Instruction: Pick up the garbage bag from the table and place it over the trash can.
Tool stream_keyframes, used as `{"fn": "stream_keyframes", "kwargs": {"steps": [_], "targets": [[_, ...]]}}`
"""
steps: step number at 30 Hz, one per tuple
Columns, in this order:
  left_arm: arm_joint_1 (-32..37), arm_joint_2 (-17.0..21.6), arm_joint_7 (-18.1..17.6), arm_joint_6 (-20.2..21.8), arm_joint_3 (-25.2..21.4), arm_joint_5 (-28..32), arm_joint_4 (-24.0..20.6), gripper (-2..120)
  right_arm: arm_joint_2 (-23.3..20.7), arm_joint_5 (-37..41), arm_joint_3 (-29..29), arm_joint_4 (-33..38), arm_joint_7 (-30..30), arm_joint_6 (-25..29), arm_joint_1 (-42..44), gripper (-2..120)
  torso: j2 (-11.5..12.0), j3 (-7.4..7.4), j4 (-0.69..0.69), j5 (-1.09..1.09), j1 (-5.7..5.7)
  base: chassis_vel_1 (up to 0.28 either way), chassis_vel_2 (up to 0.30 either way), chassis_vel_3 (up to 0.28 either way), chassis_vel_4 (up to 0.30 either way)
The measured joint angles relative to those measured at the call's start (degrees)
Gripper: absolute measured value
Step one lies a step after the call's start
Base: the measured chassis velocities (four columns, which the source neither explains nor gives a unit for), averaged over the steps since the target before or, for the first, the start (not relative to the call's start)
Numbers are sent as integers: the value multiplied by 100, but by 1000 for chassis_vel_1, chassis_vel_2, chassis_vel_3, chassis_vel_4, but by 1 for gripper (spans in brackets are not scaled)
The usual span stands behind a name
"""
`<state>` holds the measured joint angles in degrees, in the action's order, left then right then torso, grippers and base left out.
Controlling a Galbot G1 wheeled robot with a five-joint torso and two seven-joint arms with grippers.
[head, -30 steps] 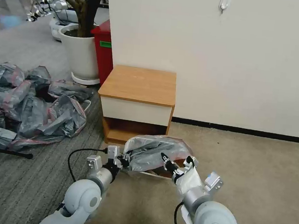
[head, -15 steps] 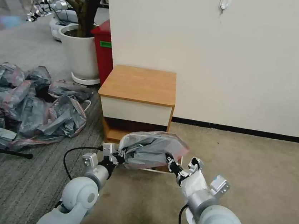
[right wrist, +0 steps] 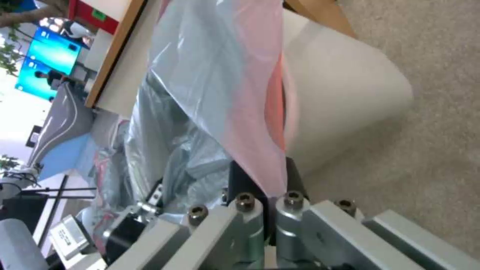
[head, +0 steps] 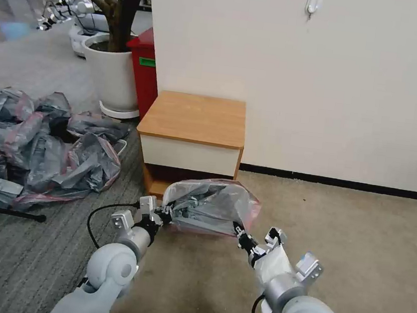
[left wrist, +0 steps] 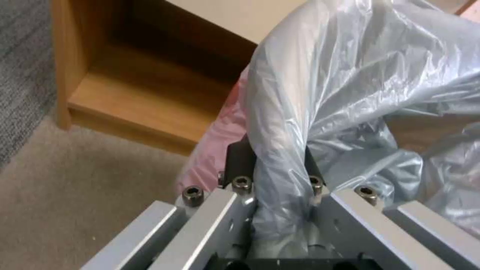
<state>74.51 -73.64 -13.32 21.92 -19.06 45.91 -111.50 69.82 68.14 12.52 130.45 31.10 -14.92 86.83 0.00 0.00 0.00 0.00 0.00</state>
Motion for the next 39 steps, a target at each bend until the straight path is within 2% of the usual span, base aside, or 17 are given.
{"fn": "stream_keyframes", "kwargs": {"steps": [16, 39], "targets": [[-14, -59, -118, 2, -73, 200, -12, 2, -27, -156, 98, -114, -126, 155, 125, 0, 0, 0, 0, 0, 0, 0, 0, 0, 0], [-57, -176, -347, -179, 146, 10, 102, 2, 12, -475, -27, -37, -156, 215, 357, 0, 0, 0, 0, 0, 0, 0, 0, 0, 0]]}}
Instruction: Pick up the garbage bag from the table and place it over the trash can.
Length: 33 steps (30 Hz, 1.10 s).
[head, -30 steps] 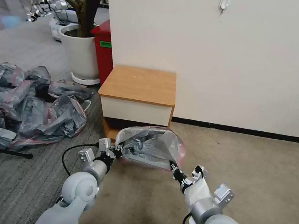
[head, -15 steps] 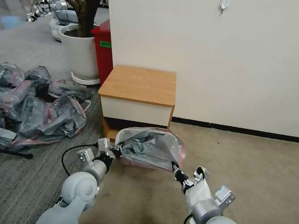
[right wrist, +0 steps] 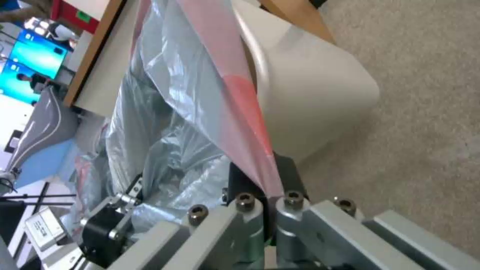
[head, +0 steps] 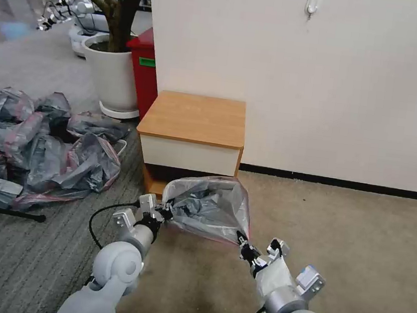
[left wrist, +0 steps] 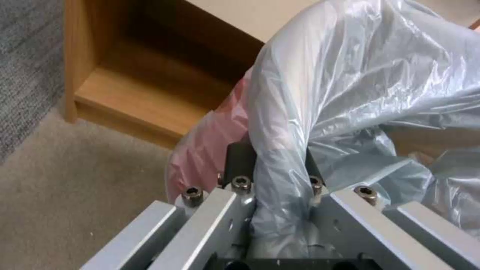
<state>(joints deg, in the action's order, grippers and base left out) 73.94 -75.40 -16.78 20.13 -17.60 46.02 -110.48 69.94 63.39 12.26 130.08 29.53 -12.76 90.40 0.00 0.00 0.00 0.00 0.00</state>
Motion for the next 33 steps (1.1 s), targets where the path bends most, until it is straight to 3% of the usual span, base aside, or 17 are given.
{"fn": "stream_keyframes", "kwargs": {"steps": [23, 30, 31, 33], "targets": [[115, 91, 154, 170, -179, 69, -143, 2, -206, -204, 103, -360, -103, 118, -147, 0, 0, 0, 0, 0, 0, 0, 0, 0, 0], [117, 94, 153, 184, -184, 76, -158, 2, -213, -404, 62, -375, -81, 116, -135, 9, 0, 0, 0, 0, 0, 0, 0, 0, 0], [120, 94, 153, 194, -180, 86, -173, 2, -224, -532, 49, -385, -82, 116, -127, 19, 0, 0, 0, 0, 0, 0, 0, 0, 0], [135, 101, 153, 206, -178, 88, -179, 2, -248, -647, 48, -392, -88, 117, -123, 24, 0, 0, 0, 0, 0, 0, 0, 0, 0]]}}
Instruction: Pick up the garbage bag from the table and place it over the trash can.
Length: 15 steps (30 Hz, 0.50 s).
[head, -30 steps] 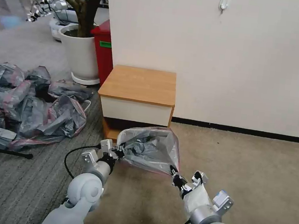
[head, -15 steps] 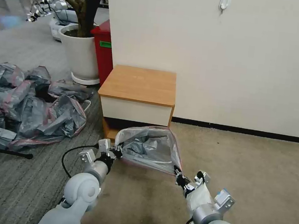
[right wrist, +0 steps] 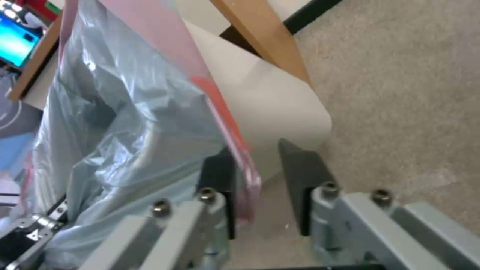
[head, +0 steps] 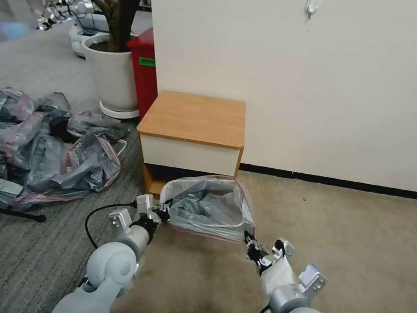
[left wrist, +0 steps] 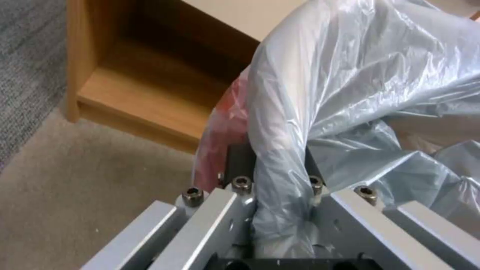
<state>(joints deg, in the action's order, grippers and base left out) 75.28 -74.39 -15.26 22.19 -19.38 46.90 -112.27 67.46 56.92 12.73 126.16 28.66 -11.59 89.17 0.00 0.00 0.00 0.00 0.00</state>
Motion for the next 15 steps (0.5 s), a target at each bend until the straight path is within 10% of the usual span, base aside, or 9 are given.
{"fn": "stream_keyframes", "kwargs": {"steps": [15], "targets": [[45, 49, -9, 129, -119, 213, -150, 2, -199, -1306, -2, -323, -147, 161, 33, 83, 0, 0, 0, 0, 0, 0, 0, 0, 0]]}}
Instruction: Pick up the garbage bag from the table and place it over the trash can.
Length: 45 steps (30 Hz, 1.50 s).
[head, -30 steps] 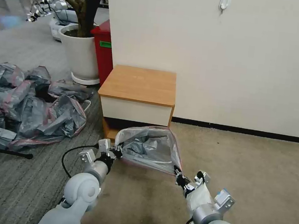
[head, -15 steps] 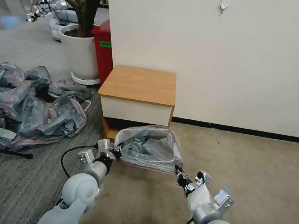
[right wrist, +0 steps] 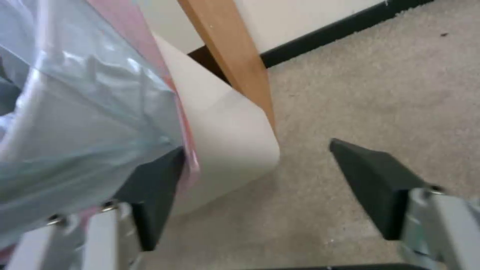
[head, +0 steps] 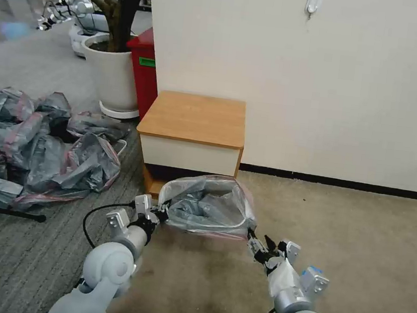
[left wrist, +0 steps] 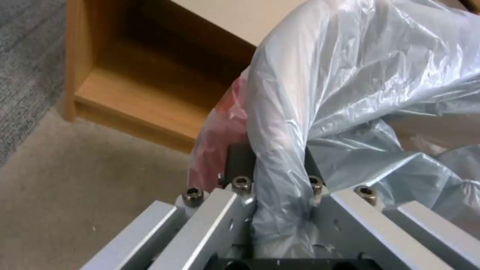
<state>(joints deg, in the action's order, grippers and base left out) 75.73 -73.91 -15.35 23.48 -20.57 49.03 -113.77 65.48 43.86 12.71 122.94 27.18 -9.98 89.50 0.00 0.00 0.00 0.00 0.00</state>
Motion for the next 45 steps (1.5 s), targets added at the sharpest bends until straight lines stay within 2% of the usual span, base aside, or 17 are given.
{"fn": "stream_keyframes", "kwargs": {"steps": [4, 11, 15, 17, 19, 21, 23, 24, 26, 28, 29, 33, 34, 37, 38, 41, 45], "targets": [[62, -2, -3, 15, -3, 7, -22, 2, 25, -12, -4, -42, -3, 26, -44, 95, 0, 0, 0, 0, 0, 0, 0, 0, 0], [48, 0, -3, 19, -43, -6, 5, 2, -3, -99, 21, -39, -15, 123, 31, 96, 0, 0, -1, 0, 0, 0, 0, 0, 0], [-57, 69, -5, -14, -67, -74, 131, 2, -166, -514, 3, -30, -250, 396, 229, 95, 0, 0, 0, 0, 0, 0, 0, 0, 0], [-115, 155, 0, -24, -67, -79, 199, 2, -322, -744, 24, -48, -619, 684, 337, 95, 0, 0, 0, 0, 0, 0, 0, 0, 0], [-136, 198, 12, -30, -67, -69, 233, 2, -395, -758, 48, -49, -827, 796, 373, 94, 0, 0, 0, -1, 0, 0, 0, 0, 0], [-168, 299, 90, -42, -81, -44, 296, 2, -536, -661, 119, -67, -1308, 1038, 403, 93, 0, 0, 0, -1, 0, 0, 0, 0, 0], [-178, 475, 303, -125, -114, -17, 371, 2, -710, -275, 245, -125, -1943, 1278, 351, 91, 0, 0, 0, -1, 0, 0, 0, 0, 0], [-178, 475, 303, -125, -114, -17, 371, 2, -710, -275, 245, -125, -1943, 1278, 351, 91, 0, 0, 0, -1, 0, 0, 0, 0, 0], [-133, 666, 605, -216, -178, -15, 395, 2, -865, -5, 410, -226, -2309, 1347, 183, 89, 0, 0, 0, 0, 0, 0, 0, 0, 0], [-63, 820, 880, -319, -252, -5, 396, 2, -1039, 140, 575, -338, -2616, 1328, 17, 89, 0, 0, -1, 0, 0, 0, 0, 0, 0], [-63, 820, 880, -319, -252, -5, 396, 2, -1039, 140, 575, -338, -2616, 1328, 17, 89, 0, 0, -1, 0, 0, 0, 0, 0, 0], [25, 1040, 1353, -516, -364, 85, 398, 2, -1334, 1107, 654, -569, -3549, 1073, -222, 88, 0, 0, -1, -2, 0, 0, 0, 0, 0], [25, 1040, 1353, -516, -364, 85, 398, 2, -1334, 1107, 654, -569, -3549, 1073, -222, 88, 0, 0, -1, -2, 0, 0, 0, 0, 0], [50, 1139, 1616, -669, -402, 153, 403, 2, -1454, 1440, 659, -1101, -4802, 1029, -465, 85, 0, 0, 0, 0, 0, 0, 0, 0, 0], [50, 1139, 1616, -669, -402, 153, 403, 2, -1454, 1440, 659, -1101, -4802, 1029, -465, 85, 0, 0, 0, 0, 0, 0, 0, 0, 0], [91, 1182, 1708, -776, -422, 174, 391, 2, -1529, 1474, 657, -1433, -5382, 1017, -604, 80, 0, 0, 0, 0, 1, 0, 0, 0, 0], [133, 1194, 1719, -801, -441, 174, 372, 2, -1546, 1551, 644, -1504, -5473, 997, -646, 79, 0, 0, 0, 0, 1, 0, 0, 0, 0]]}}
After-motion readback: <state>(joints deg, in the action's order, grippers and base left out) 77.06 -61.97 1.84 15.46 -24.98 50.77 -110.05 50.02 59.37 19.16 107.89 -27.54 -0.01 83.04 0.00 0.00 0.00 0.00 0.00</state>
